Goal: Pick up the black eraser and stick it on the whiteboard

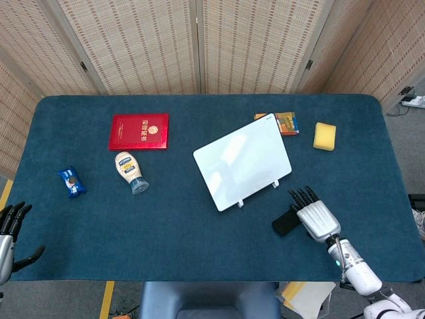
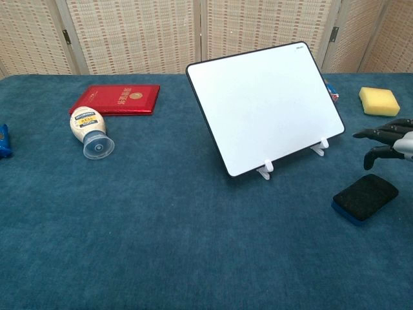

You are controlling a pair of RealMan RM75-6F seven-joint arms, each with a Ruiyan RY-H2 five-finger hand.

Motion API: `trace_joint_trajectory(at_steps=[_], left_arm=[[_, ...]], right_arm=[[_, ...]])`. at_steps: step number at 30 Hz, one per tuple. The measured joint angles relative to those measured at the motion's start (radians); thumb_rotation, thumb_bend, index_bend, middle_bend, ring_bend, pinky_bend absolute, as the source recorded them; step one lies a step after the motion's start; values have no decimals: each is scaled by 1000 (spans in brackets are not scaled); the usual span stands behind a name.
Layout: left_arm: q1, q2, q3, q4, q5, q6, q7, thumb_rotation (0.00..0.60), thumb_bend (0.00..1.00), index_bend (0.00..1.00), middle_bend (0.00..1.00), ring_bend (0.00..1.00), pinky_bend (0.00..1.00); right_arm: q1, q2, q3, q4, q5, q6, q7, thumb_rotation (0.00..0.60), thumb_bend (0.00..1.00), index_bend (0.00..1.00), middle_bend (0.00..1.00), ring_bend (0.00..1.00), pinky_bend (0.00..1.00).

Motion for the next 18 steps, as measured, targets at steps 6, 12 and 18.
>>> trace_joint_trajectory(at_steps=[6,12,18], left_arm=[[0,3,0,0,1,-1,-9,600,217,133,134,104,11],[2,6,1,3,5,2,-21,600,217,133,134,104,11],[4,8,1,5,9,9,-28,600,218,130,134,104,11]], right_arm=[[25,-29,3,16,36,-20,-24,600,184,274,0,0,0],[49,-58,7,40,59,-30,-37,600,184,320,0,0,0],[68,-91,6,74,86,-44,-54,600,185,365,0,0,0]])
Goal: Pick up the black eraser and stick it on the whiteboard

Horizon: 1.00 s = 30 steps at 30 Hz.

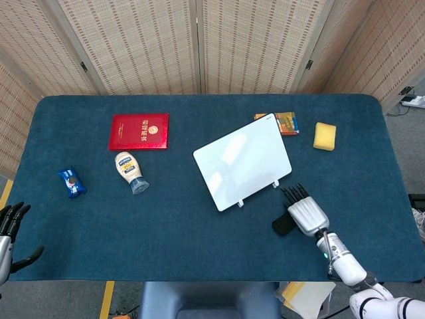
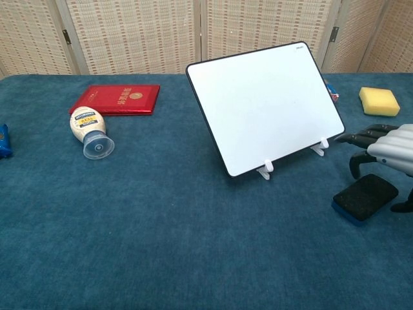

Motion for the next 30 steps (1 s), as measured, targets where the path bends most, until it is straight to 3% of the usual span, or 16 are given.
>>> trace_joint_trajectory(at_steps=[10,17,24,30], left_arm=[[1,3,0,4,4,2,-12,600,220,114,134,104,11],[0,1,-1,4,3,0,-9,600,219,104,134,104,11],[2,2,0,0,6,5,-12,600,220,103,134,104,11],[6,8,0,2,8,10,-31,600,220,103,134,104,11]], right_arm=[[8,-42,4,44,-10,55,19,600,184,560,36,14,57],[2,-64,26,74,-36,129,89,600,183,594,93,43,85],[13,-168,99,166,-82,268,182,600,184,596,90,42,86],[53,-305,166,301,-108,373,162,600,184,596,85,33,85]])
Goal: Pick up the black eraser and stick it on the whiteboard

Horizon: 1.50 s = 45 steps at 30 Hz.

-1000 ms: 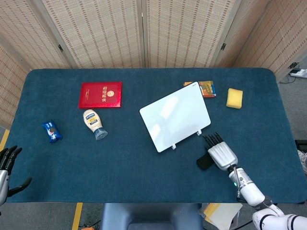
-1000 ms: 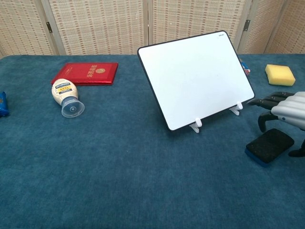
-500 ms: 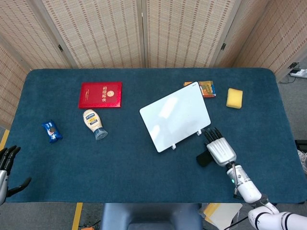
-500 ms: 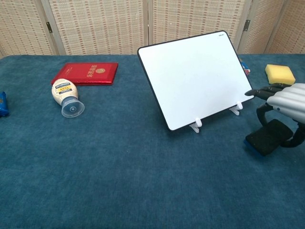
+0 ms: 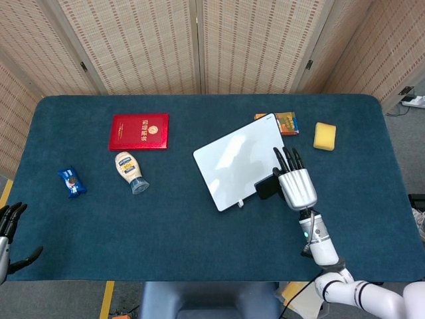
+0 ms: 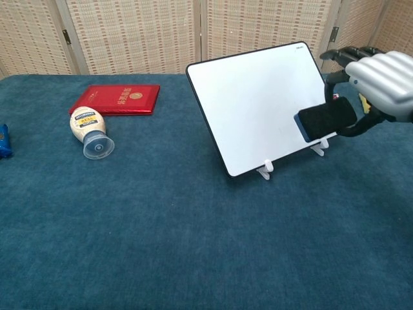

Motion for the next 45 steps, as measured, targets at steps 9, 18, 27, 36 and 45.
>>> trace_joint_trajectory(at_steps=[9,18,27,36,45], left_arm=[[-8,1,5,4,1,-24,5,600,220,103,134,105,11],[-7,4,4,2,-3,-21,-4,600,221,112,134,105,11],[-7,6,3,-2,-5,-21,-2,600,221,118,134,106,11],[1,9,3,-3,-2,-5,-14,600,221,125,134,107,11],[1,5,0,-3,-7,-7,5,600,221,125,134,107,11]], right_arm=[[107,-185,73,256,-8,34,-21,600,184,596,80,32,85],[206,-284,123,421,33,-15,3,600,184,523,53,15,72],[217,-298,109,460,46,-20,26,600,184,177,0,0,8],[190,-260,84,402,48,-4,4,600,184,91,0,0,0],[45,-24,0,10,35,52,0,600,185,38,0,0,0]])
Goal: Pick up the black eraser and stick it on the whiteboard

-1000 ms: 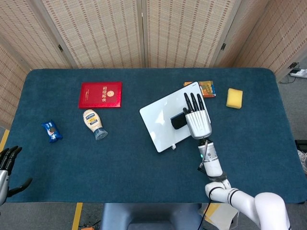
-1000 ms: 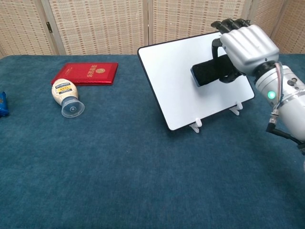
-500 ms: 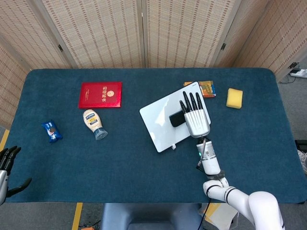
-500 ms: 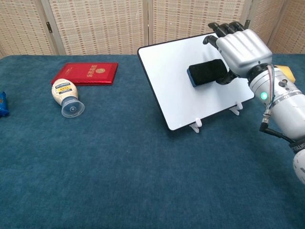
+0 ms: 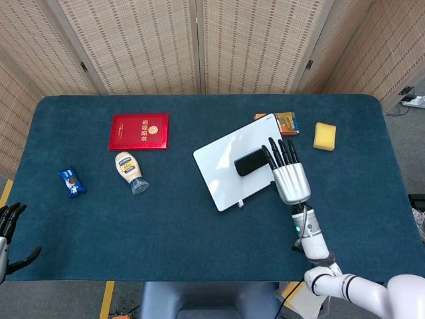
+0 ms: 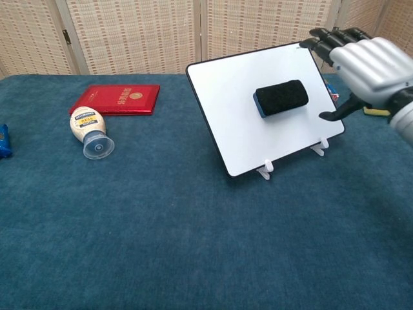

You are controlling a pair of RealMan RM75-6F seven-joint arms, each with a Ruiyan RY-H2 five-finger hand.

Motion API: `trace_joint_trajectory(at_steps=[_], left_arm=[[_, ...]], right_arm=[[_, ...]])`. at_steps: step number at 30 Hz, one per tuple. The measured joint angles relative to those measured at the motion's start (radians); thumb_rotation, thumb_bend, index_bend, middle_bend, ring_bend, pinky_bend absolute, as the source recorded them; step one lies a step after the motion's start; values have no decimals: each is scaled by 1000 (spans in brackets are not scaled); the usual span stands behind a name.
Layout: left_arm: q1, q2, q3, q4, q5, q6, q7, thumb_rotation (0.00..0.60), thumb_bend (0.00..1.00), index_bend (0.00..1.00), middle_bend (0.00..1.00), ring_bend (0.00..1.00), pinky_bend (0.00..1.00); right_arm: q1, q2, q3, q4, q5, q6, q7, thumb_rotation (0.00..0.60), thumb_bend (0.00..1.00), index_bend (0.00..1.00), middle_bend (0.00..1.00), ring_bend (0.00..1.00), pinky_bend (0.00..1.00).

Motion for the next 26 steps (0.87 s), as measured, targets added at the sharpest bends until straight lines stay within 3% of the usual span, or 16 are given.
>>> trace_joint_trajectory(at_steps=[5,7,10,14,26], left_arm=[[4,-8,-1,-3,4,11,26,600,221,125,134,107,11],[5,-12,-2,-5,2,12,37,600,221,125,134,107,11],[6,-17,-2,-7,0,13,52,600,221,125,134,107,11],[6,-22,-2,-7,3,14,68,600,222,124,134,107,11],[7,-25,-1,-4,6,17,76,600,221,123,134,107,11]], right_arm=[[-126,275,-97,-328,-32,42,57,600,184,35,0,0,0],[-190,394,-155,-411,-61,67,117,600,184,35,0,0,0],[-293,511,-234,-452,-109,123,220,600,184,35,0,0,0],[-385,548,-287,-425,-146,193,287,600,184,35,0,0,0],[-383,570,-289,-428,-171,105,291,600,184,35,0,0,0]])
